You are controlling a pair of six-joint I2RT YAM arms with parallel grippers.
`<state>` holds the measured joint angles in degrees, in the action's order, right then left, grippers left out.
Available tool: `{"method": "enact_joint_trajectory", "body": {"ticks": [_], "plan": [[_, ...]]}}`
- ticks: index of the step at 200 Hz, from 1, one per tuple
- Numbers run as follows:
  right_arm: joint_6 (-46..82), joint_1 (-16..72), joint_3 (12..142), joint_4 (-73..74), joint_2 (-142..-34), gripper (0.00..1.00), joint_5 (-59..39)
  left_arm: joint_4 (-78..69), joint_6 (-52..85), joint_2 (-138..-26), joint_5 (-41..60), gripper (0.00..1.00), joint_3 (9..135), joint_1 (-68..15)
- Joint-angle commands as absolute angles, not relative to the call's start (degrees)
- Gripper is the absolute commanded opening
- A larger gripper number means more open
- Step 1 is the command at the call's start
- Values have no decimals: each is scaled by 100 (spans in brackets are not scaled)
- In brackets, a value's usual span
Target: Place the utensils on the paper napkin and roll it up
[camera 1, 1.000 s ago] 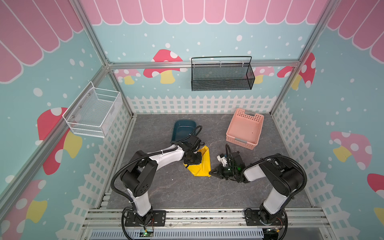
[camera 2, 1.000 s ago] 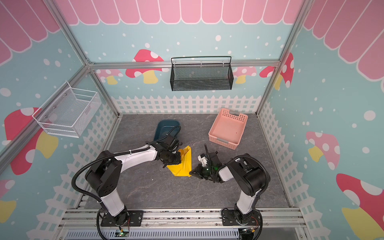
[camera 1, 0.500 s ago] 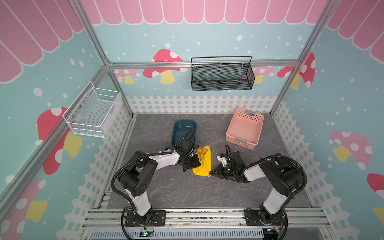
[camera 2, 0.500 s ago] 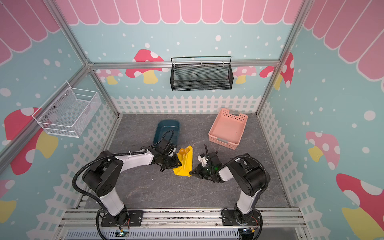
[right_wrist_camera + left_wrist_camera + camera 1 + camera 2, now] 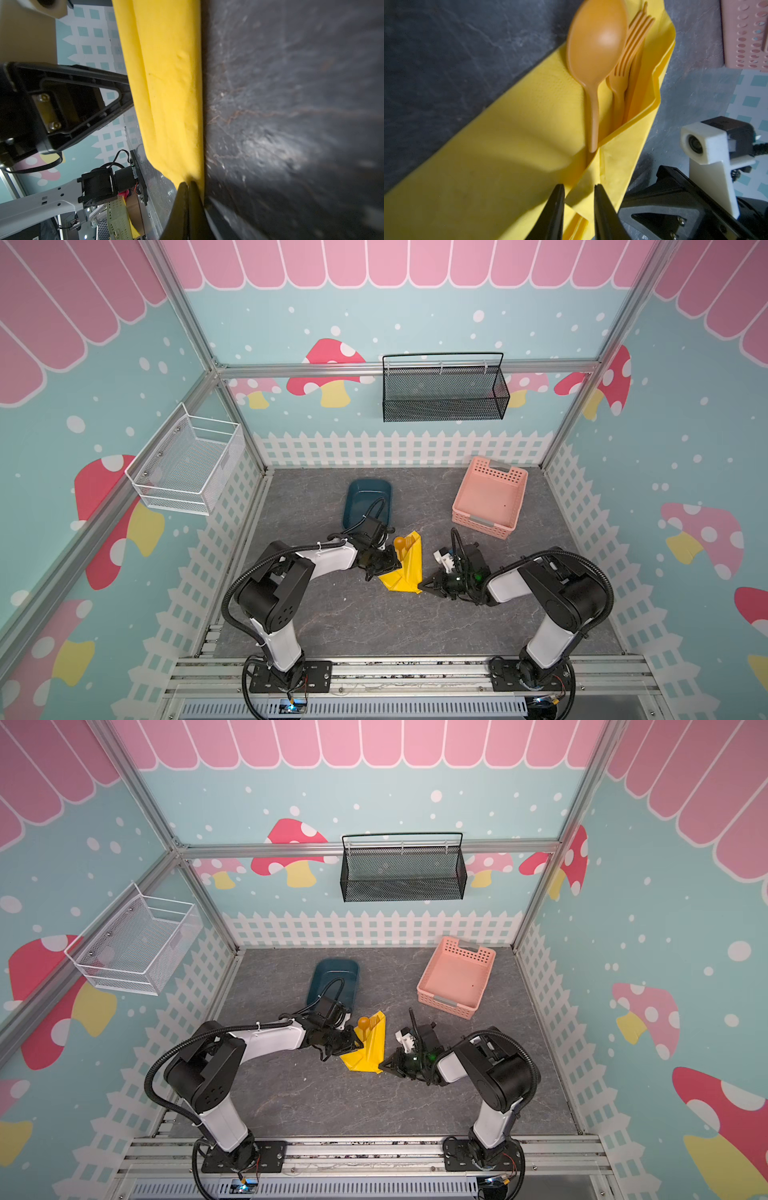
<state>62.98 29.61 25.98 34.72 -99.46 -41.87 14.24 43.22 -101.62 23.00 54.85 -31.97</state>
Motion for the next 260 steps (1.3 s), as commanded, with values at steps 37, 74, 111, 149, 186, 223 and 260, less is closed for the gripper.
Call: {"method": "enact_joint_trajectory", "body": {"ticks": [37,74,111,149,186,223,260], "plan": [[6245,2971,2496,2989,-10028,5,-3981,1321,4395,-10121,2215,12,5484,-3147],[6240,2970,2483,2975,-10024,5,-3973,1642,4257,-10027,1991,0,5461,-3151],[6237,2968,2483,2968,-10020,5,-3955,1921,4101,-9971,1830,0,5417,-3155],[6242,2970,2502,2945,-9996,5,-3946,2082,3983,-10118,1775,0,5462,-3159],[6201,2961,2616,2688,-9686,8,-3873,2102,3926,-10221,1767,0,5493,-3165],[5865,2983,3163,1749,-9131,10,-3657,2103,3887,-10254,1758,0,5443,-3165],[5413,3257,4089,838,-9135,8,-3345,2101,3860,-10266,1753,0,5458,-3170]]}}
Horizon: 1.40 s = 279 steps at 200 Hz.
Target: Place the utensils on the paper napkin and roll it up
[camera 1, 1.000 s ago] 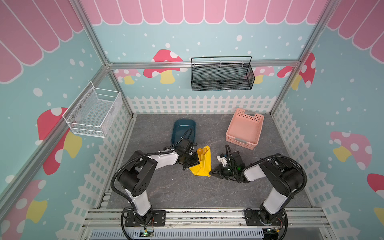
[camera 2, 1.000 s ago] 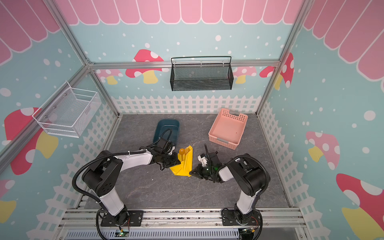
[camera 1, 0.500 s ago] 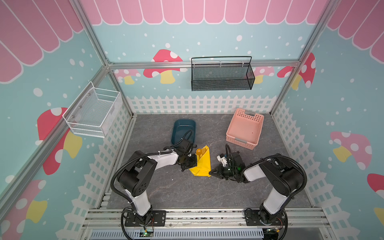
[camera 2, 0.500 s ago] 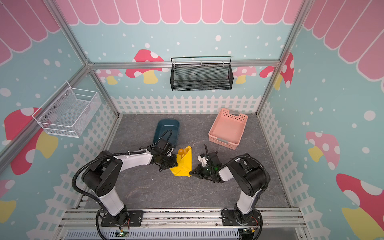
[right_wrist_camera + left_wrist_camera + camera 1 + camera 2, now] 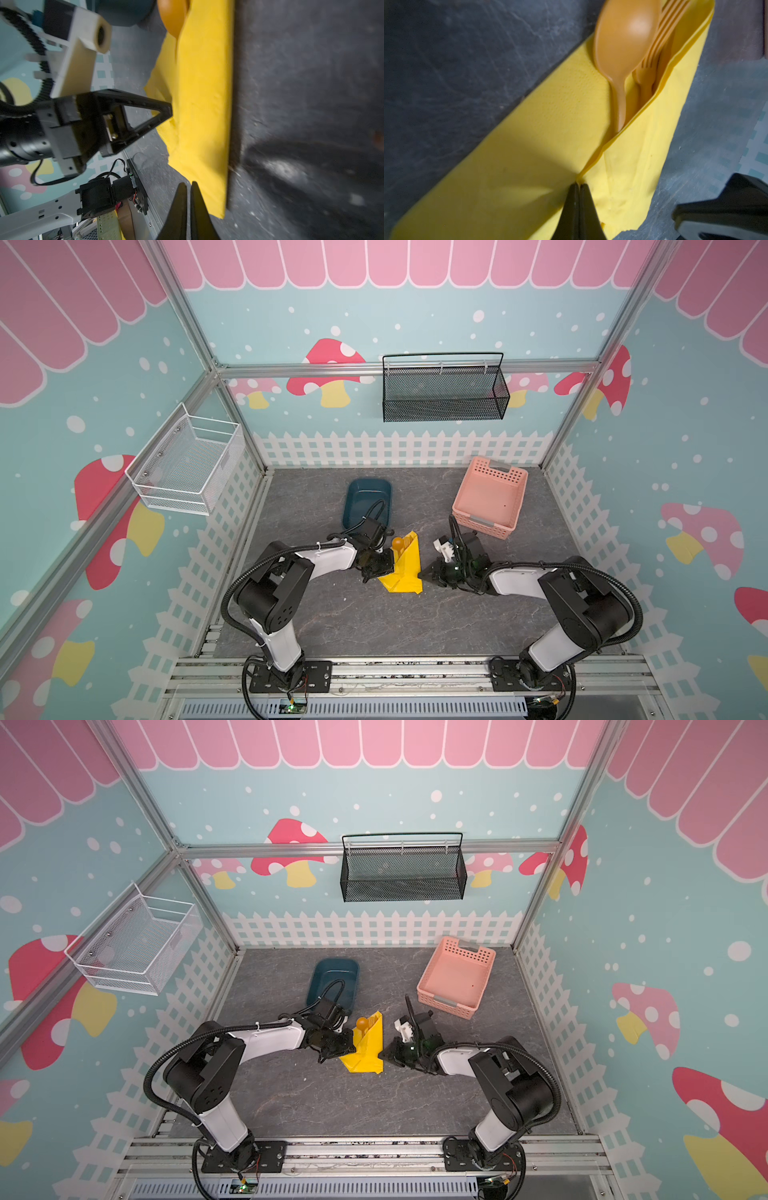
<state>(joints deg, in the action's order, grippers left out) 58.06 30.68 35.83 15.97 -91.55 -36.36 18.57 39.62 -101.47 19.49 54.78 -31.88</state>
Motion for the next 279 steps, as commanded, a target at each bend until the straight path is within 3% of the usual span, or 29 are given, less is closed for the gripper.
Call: {"method": "enact_joint_trajectory", "body": {"ticks": [1,146,219,279], "plan": [[5405,3263,4119,827,-9147,8,-3338,2101,3859,-10266,1751,0,5454,-3166],[5076,3777,5815,181,-10794,3,-2668,2057,3842,-10178,1749,0,5370,-3168],[4853,3894,6202,-426,-11186,9,-2215,2017,3841,-10160,1767,0,5333,-3172],[4768,3946,6341,-668,-11318,21,-2079,1987,3851,-10172,1780,0,5325,-3164]]}}
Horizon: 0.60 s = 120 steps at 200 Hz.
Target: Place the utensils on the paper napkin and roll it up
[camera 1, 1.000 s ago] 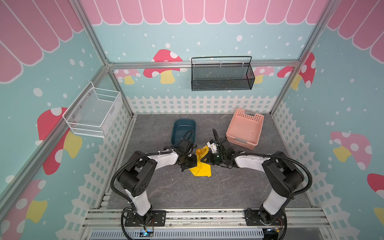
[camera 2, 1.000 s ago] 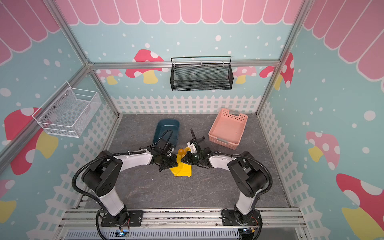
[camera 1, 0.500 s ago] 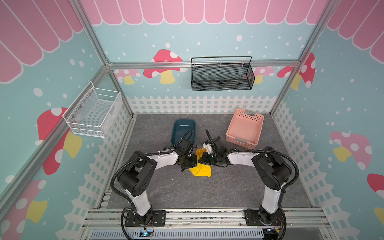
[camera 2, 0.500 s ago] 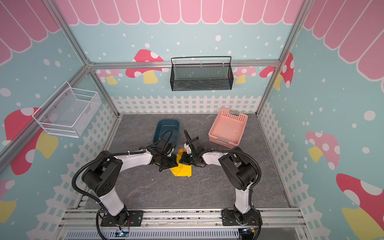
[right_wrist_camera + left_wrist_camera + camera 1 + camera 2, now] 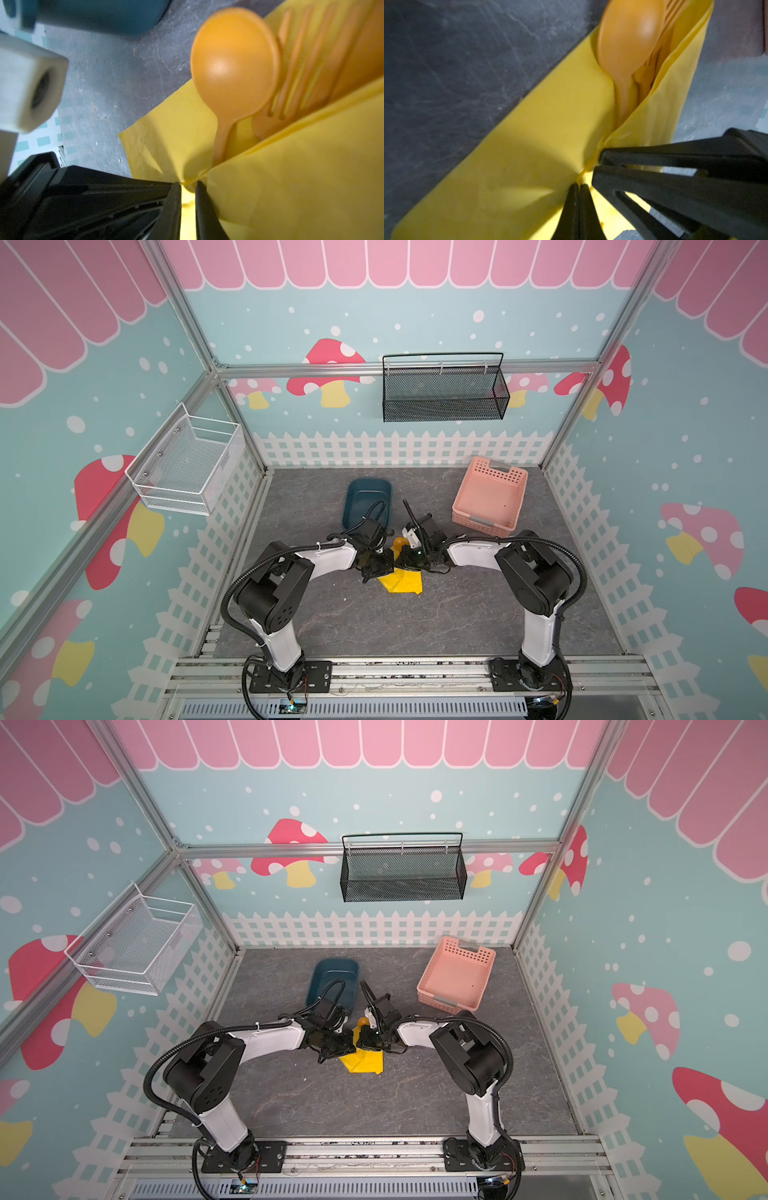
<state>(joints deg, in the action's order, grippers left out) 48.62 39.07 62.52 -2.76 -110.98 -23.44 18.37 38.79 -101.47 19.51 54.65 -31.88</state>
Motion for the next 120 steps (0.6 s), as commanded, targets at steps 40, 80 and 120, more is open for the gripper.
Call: {"method": "enact_joint_trajectory", "body": {"ticks": [40,80,120], "plan": [[4667,3975,6486,-925,-11264,24,-1949,1978,3860,-10170,1784,0,5317,-3172],[4693,4017,6628,-990,-10930,23,-1996,1973,3868,-10176,1775,0,5309,-3170],[4724,4102,6647,-1071,-10671,20,-2067,1964,3878,-10185,1780,0,5317,-3165]]}}
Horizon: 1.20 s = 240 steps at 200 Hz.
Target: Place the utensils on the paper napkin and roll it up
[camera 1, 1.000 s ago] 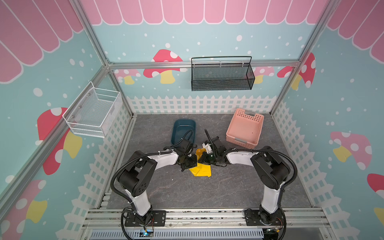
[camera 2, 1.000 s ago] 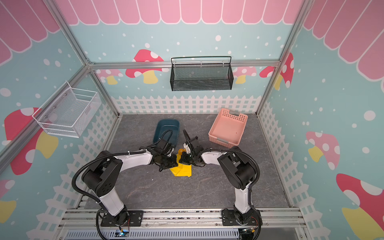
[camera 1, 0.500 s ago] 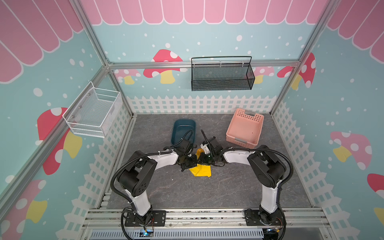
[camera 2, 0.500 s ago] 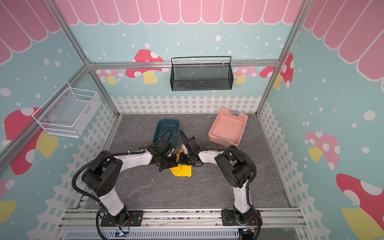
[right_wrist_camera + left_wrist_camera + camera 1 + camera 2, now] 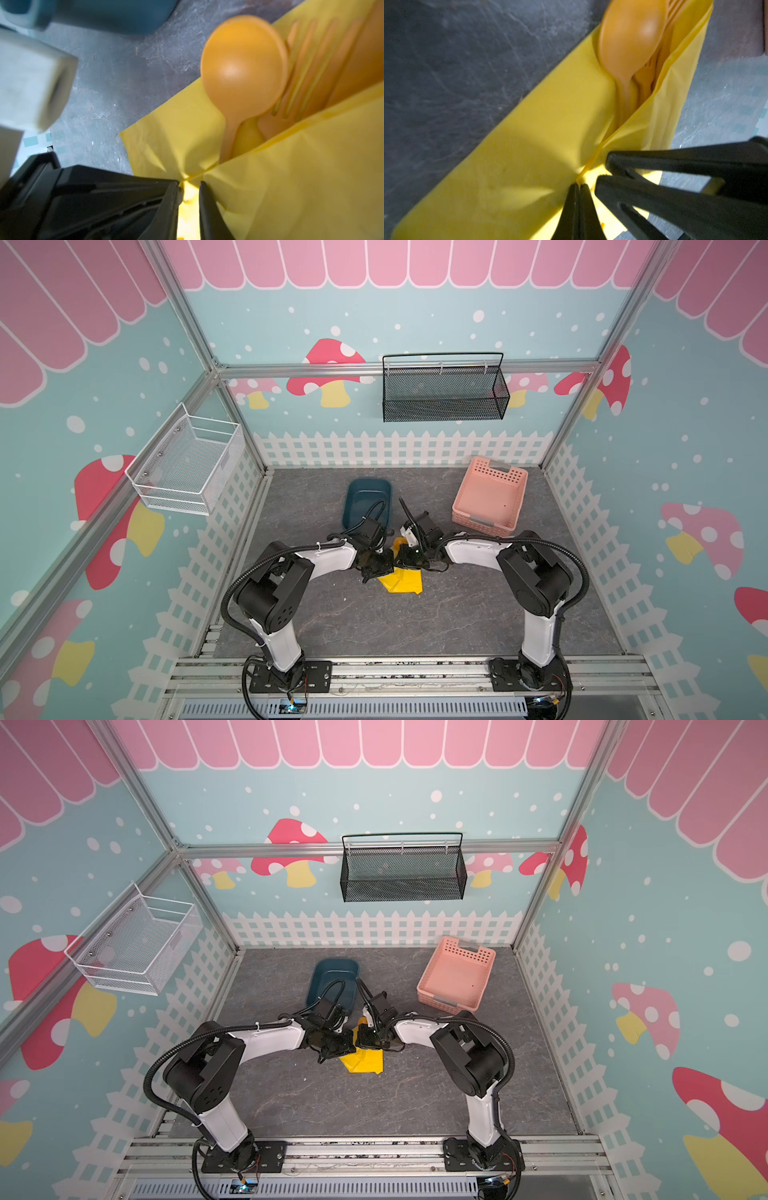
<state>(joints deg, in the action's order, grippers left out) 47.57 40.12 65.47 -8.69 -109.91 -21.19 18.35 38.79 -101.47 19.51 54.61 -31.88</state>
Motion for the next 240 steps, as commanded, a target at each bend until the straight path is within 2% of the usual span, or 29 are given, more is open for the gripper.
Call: {"method": "enact_joint_trajectory", "body": {"ticks": [1,70,130,240], "plan": [[4726,4108,6646,-1072,-10671,20,-2066,1967,3877,-10186,1782,0,5313,-3164],[4693,4201,6476,-1321,-10690,19,-1863,1961,3877,-10188,1785,0,5312,-3168],[4623,4209,6442,-1397,-10995,23,-1761,1960,3876,-10188,1791,0,5317,-3169],[4553,4228,6461,-1429,-11298,24,-1766,1945,3915,-10200,1832,0,5335,-3165]]}}
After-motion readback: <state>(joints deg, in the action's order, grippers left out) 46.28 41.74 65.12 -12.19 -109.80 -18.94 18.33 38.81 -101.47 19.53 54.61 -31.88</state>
